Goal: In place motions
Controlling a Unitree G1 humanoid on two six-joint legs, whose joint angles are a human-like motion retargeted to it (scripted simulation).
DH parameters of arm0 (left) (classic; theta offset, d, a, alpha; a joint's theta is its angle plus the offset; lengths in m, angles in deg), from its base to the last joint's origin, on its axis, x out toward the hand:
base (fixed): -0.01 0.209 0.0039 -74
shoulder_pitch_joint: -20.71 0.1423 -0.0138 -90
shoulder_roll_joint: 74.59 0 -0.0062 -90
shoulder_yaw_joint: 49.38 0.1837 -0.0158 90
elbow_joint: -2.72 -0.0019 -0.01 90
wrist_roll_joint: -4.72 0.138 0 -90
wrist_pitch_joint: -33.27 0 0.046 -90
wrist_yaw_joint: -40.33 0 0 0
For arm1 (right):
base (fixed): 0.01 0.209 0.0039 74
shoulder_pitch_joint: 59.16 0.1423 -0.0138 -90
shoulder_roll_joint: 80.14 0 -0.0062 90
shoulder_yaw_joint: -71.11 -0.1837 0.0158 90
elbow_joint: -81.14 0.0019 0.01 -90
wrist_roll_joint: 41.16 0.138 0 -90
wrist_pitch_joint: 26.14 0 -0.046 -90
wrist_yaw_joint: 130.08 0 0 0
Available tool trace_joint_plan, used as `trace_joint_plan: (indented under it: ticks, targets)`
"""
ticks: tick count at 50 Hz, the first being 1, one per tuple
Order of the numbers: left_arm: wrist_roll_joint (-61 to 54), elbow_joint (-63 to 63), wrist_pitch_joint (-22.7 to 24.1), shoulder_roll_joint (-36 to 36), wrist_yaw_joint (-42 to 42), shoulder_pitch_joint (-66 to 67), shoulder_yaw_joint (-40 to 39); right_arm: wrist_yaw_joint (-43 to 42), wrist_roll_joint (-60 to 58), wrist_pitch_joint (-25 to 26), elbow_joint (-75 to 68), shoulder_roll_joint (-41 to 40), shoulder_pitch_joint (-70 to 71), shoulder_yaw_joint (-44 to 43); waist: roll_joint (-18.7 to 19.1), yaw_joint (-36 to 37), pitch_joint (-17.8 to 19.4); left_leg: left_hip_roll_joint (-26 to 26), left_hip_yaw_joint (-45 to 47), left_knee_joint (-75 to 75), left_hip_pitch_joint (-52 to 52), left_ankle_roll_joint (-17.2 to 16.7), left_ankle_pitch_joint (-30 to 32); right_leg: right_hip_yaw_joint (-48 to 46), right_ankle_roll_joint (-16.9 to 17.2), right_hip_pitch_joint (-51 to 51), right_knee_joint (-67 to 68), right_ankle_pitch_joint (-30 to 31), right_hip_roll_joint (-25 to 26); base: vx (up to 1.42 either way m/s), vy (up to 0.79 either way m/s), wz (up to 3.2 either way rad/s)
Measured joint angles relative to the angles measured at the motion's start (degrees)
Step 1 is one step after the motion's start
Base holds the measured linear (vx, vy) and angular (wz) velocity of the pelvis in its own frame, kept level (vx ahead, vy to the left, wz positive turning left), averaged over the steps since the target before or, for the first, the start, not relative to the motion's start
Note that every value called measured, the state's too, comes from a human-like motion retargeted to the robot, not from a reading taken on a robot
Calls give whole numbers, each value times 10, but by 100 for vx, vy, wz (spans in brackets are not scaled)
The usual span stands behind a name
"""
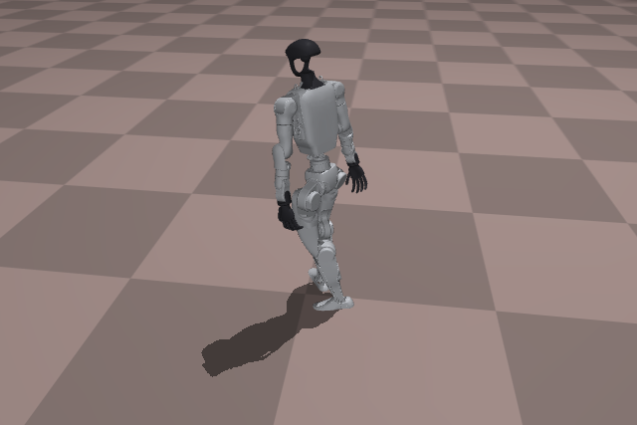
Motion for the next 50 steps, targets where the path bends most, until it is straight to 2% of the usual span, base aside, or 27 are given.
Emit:
trace_joint_plan:
  ticks: [2, 5, 8, 11, 13, 17, 20, 22, 24, 27, 28, 30, 33, 34, 35, 39, 40, 42, 46, 48, 50]
  targets:
    - [9, 0, -2, -5, -1, -5, 7, -11, 13, 9, -23, 7, -2, -15, 20, -2, -6, 12, 56, -7, 11, -10, -9, -97, -14, 18, 17, -29, -20, -28, 31, -257]
    - [21, -1, -3, -17, -3, -18, 16, -26, 30, 18, -56, 17, -6, -37, 40, -10, -16, 15, 113, -12, 26, -24, -23, -174, 5, 44, 27, -46, -36, -17, 23, -212]
    - [25, 0, -3, -30, -7, -35, 23, -36, 47, 25, -80, 18, -15, -56, 56, -17, -32, 16, 150, -10, 30, -40, -35, -232, 3, 55, 13, 1, -33, -10, 8, -183]
    - [22, 10, -1, -41, -15, -49, 31, -40, 76, 28, -99, 10, -23, -69, 61, -30, -45, 14, 183, 0, 35, -54, -42, -144, -40, 25, 0, 38, -6, -4, -7, -137]
    - [19, 21, 2, -45, -22, -60, 41, -33, 94, 28, -101, -1, -30, -79, 62, -50, -43, 19, 190, 14, 42, -58, -40, -141, -63, 27, -13, 55, 1, -6, -10, -60]
    - [30, 42, 4, -54, -28, -86, 58, 19, 100, 21, -88, -23, -51, -96, 61, -58, -37, 26, 193, 41, 70, -66, -16, -82, -66, 25, 16, 50, -4, -1, -12, -82]
    - [34, 57, 15, -69, -24, -75, 65, 32, 77, 14, -82, -33, -69, -97, 56, -33, -58, 23, 204, 60, 87, -64, 19, -43, -72, 25, 24, 43, 2, 22, -17, -145]
    - [28, 59, 26, -79, -24, -55, 75, 21, 59, 16, -76, -39, -77, -98, 47, -22, -77, 19, 209, 82, 98, -48, 56, -7, -71, 27, 23, 41, 2, 27, -24, -136]
    - [22, 50, 32, -84, -23, -42, 83, 14, 44, 17, -64, -43, -76, -97, 26, -16, -85, 18, 208, 125, 112, -16, 110, 29, -61, 37, 21, 41, -11, 17, -16, -136]
    - [20, 19, 30, -85, -20, -36, 82, 15, 34, 12, -36, -47, -61, -83, -21, -2, -72, 41, 161, 262, 108, 61, 197, 83, -41, 66, 21, 42, -47, 12, -17, -205]
    - [18, 8, 28, -83, -20, -32, 81, 16, 32, 11, -27, -48, -55, -74, -29, 12, -62, 63, 132, 324, 103, 77, 223, 104, -38, 83, 19, 41, -42, 20, -21, -279]
    - [15, -16, 21, -81, -18, -28, 81, 16, 28, 10, -8, -47, -35, -56, -34, 29, -56, 84, 60, 413, 59, 82, 272, 143, -30, 91, 10, 53, -36, 11, -14, -248]
    - [7, -37, 16, -86, -9, -17, 72, 19, 19, 8, 17, -46, -4, -28, -29, 39, -62, 37, -65, 445, -27, 38, 273, 186, -23, 86, -10, 79, -27, 1, -2, -201]
    - [3, -41, 16, -88, -7, -13, 68, 21, 16, 7, 28, -46, 8, -15, -30, 42, -60, 28, -84, 444, -42, 33, 266, 200, -21, 87, -16, 86, -24, 1, -2, -233]
    - [-3, -44, 16, -89, -5, -8, 64, 23, 14, 5, 39, -47, 20, -2, -31, 44, -57, 25, -92, 440, -51, 34, 257, 213, -18, 89, -21, 93, -23, -1, -3, -226]
    - [-9, -47, 14, -90, -4, -6, 48, 32, 8, -11, 97, -57, 52, 47, -31, 40, -42, 36, -75, 377, -69, 63, 149, 258, -9, 92, -32, 110, -21, 2, -1, -206]
    - [-7, -47, 13, -89, -3, -7, 47, 34, 7, -17, 113, -61, 55, 58, -28, 38, -41, 30, -84, 346, -77, 64, 125, 269, -7, 92, -36, 113, -17, 9, 1, -181]
    - [-4, -45, 12, -89, -2, -11, 48, 38, 5, -25, 134, -65, 53, 67, -17, 41, -40, 13, -128, 277, -93, 43, 116, 286, -6, 92, -45, 117, -2, 12, 1, -165]
    - [-6, -27, 11, -87, -2, -21, 64, 38, 0, -34, 148, -66, 37, 67, 13, 65, -32, -7, -233, 109, -104, -17, 135, 330, -11, 102, -57, 121, 50, 23, 1, -161]
    - [-10, -11, 11, -85, -5, -22, 75, 37, 0, -31, 131, -63, 29, 67, 19, 77, -27, -3, -233, 46, -97, -32, 195, 360, -14, 113, -61, 122, 70, 38, 1, -139]
    - [-11, 6, 14, -83, -11, -19, 82, 45, -4, -23, 103, -56, 25, 72, 24, 66, -29, 2, -242, 23, -77, -43, 206, 376, -8, 122, -66, 125, 77, 38, 5, -93]
